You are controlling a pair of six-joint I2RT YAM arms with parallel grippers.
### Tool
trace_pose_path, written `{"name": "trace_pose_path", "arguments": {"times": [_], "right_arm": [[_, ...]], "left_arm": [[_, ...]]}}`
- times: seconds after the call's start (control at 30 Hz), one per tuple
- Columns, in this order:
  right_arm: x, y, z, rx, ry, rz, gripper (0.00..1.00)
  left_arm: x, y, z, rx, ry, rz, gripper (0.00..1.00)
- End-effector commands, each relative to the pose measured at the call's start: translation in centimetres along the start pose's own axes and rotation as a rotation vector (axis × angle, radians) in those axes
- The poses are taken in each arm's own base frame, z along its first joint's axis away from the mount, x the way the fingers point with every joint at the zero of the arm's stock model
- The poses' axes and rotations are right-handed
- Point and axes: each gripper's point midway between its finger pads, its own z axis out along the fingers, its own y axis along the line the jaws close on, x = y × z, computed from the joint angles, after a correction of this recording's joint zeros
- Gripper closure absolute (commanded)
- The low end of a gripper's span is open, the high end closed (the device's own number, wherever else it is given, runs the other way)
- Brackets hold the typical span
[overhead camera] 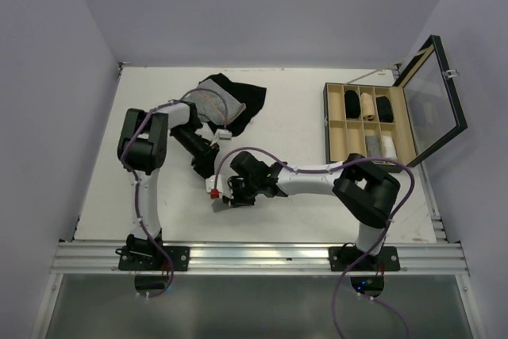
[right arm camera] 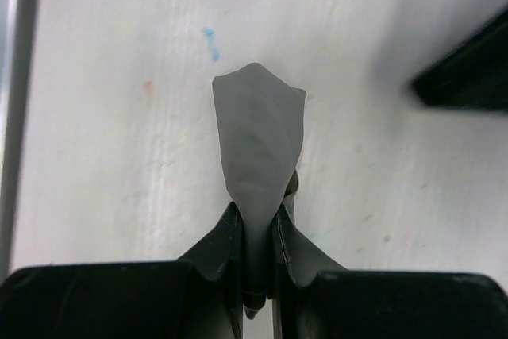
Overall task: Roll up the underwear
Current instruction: Place the rolled underwear into the container
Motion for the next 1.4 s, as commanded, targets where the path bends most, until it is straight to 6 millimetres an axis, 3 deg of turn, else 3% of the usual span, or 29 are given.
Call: {"name": "trace_pose_path", "arguments": {"times": [0.0, 0.03, 0.07, 0.1, 0.17, 0.2, 0.27, 0.3, 0.37, 0.43, 0.47, 0.5, 0.57, 0.6, 0.77, 0.93, 0.97, 1.03, 1.17, 1.37], "right_arm": [[1.4, 3.5, -2.8, -0.085, 0.067, 0.09, 1.0], [0.7, 2.7, -3.9, -0.063, 0.038, 0.114, 1.0], [0.5, 2.3, -4.4, -0.06, 0.025, 0.144, 1.0], [0.3, 2.2, -5.0, -0.07, 0.01, 0.207, 1.0], [0.2, -0.6, -7.2, -0.023, -0.041, 0.311, 1.0], [0.9, -2.4, -8.8, 0.002, -0.071, 0.408, 1.0], [0.7, -4.9, -11.4, 0.061, -0.128, 0.481, 1.0], [1.8, -7.0, -13.5, 0.111, -0.162, 0.571, 1.0], [2.4, -9.4, -16.2, 0.174, -0.214, 0.645, 1.0], [4.1, -12.9, -20.9, 0.286, -0.29, 0.773, 1.0], [4.9, -14.0, -22.4, 0.332, -0.311, 0.831, 1.0], [6.9, -15.9, -25.3, 0.428, -0.332, 0.884, 1.0], [9.1, -18.4, -28.9, 0.59, -0.327, 0.924, 1.0], [11.1, -19.9, -31.6, 0.711, -0.325, 0.974, 1.0], [18.1, -24.5, -41.5, 1.258, -0.185, 1.067, 1.0], [21.2, -27.0, -44.3, 1.472, -0.081, 1.101, 1.0], [22.7, -27.6, -43.4, 1.474, -0.043, 1.119, 1.0], [23.7, -28.5, -43.7, 1.524, -0.02, 1.108, 1.0], [26.3, -30.0, -40.5, 1.506, 0.042, 1.109, 1.0], [27.4, -31.0, -36.6, 1.45, 0.06, 1.135, 1.0]], "left_arm": [[-4.2, 2.2, -7.0, -0.289, -0.165, 0.259, 0.56], [-4.5, 1.8, -8.6, -0.322, -0.217, 0.272, 0.53], [-5.0, 1.3, -9.9, -0.36, -0.244, 0.293, 0.43], [-6.0, -0.2, -11.7, -0.428, -0.277, 0.362, 0.4], [-6.7, -1.8, -13.8, -0.499, -0.33, 0.396, 0.31], [-7.8, -3.7, -15.4, -0.575, -0.361, 0.473, 0.26], [-8.3, -5.6, -16.2, -0.628, -0.401, 0.498, 0.13], [-9.3, -7.6, -17.6, -0.706, -0.435, 0.579, 0.0], [-9.7, -9.5, -18.2, -0.749, -0.497, 0.566, 0.0], [-10.9, -12.4, -19.8, -0.829, -0.566, 0.65, 0.0], [-10.7, -12.7, -19.6, -0.816, -0.628, 0.543, 0.0], [-12.3, -14.3, -21.6, -0.889, -0.723, 0.585, 0.0], [-12.0, -13.8, -22.3, -0.914, -0.866, 0.34, 0.0], [-12.4, -14.8, -23.2, -0.947, -0.919, 0.355, 0.0], [-12.6, -15.3, -22.3, -0.883, -0.978, 0.344, 0.0], [-11.7, -13.3, -23.8, -1.007, -1.054, 0.244, 0.0], [-11.7, -13.2, -24.0, -1.021, -1.053, 0.251, 0.0], [-11.4, -13.1, -23.9, -1.03, -1.042, 0.246, 0.0], [-10.8, -12.4, -23.3, -1.031, -1.003, 0.231, 0.0], [-9.9, -11.2, -22.3, -1.027, -0.953, 0.194, 0.0]]}}
